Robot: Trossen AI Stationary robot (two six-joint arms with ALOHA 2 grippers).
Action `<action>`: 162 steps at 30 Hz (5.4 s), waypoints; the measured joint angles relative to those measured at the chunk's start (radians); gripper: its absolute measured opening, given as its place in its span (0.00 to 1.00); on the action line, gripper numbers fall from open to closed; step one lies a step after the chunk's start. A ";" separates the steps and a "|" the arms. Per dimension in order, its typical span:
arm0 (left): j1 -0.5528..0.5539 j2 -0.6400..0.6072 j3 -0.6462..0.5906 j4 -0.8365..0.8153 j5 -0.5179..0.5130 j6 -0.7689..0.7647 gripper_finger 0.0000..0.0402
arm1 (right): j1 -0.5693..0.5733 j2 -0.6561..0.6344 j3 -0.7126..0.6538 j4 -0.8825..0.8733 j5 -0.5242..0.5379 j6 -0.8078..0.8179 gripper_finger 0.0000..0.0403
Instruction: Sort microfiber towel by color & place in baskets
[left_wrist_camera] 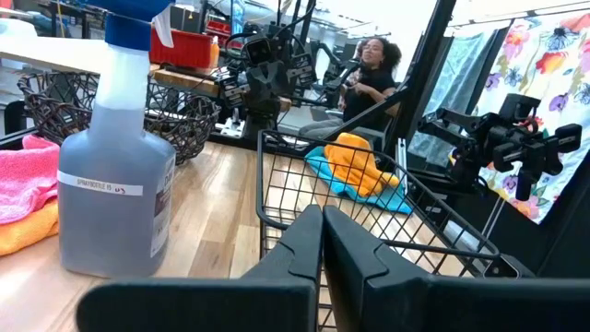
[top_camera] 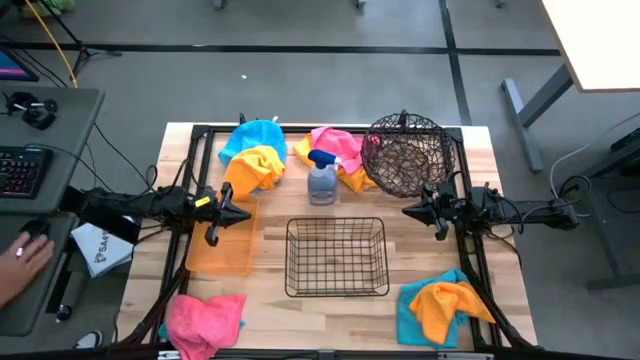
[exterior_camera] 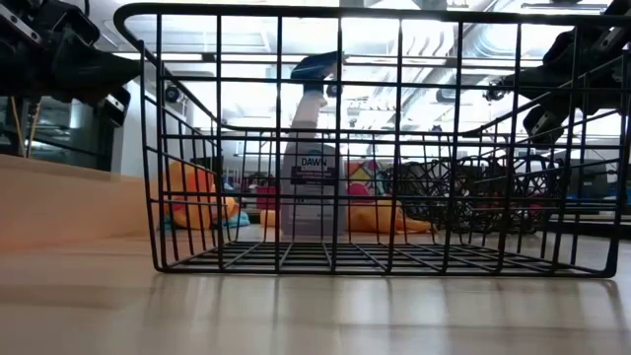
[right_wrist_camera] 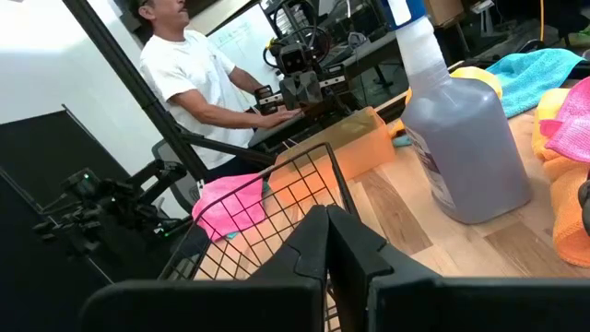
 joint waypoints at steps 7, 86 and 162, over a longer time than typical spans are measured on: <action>0.000 0.000 0.000 0.000 0.000 0.000 0.00 | 0.000 0.000 0.000 0.000 0.000 0.000 0.00; 0.003 0.016 0.001 0.799 -0.422 -0.437 0.00 | 0.000 0.000 0.000 0.000 0.000 0.000 0.00; 0.600 1.225 1.628 -1.109 -0.463 0.667 0.00 | 0.000 0.000 0.000 0.000 0.000 0.000 0.00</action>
